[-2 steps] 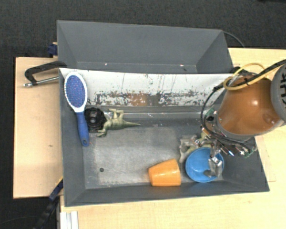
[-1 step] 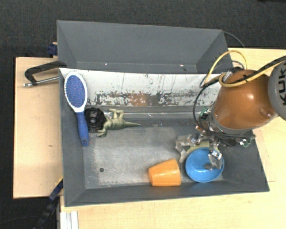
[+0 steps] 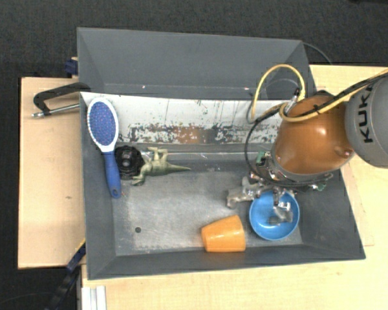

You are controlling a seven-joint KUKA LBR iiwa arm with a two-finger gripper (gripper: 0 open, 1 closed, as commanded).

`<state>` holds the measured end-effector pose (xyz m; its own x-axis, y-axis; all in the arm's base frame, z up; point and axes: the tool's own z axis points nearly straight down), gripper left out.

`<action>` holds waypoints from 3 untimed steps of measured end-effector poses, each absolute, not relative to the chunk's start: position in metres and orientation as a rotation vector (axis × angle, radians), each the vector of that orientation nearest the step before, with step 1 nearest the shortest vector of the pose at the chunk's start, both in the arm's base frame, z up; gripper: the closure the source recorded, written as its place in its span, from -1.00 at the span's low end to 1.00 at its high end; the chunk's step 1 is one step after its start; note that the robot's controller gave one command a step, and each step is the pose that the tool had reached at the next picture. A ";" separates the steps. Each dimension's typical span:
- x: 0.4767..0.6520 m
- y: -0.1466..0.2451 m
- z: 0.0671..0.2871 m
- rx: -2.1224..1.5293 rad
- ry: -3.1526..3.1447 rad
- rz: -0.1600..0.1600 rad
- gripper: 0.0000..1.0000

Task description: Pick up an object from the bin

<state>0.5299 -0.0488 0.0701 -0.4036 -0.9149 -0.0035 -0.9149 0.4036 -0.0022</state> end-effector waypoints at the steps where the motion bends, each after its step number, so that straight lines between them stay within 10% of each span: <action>1: 0.594 -0.093 0.072 -2.047 2.375 -0.006 -1.00; 2: 0.593 -0.090 0.072 -2.050 2.374 0.002 1.00; 3: 0.596 -0.089 0.132 -2.043 2.374 -0.010 1.00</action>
Offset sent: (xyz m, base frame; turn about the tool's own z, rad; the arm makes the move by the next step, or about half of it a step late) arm 0.0617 -0.0432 -0.0001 -0.2736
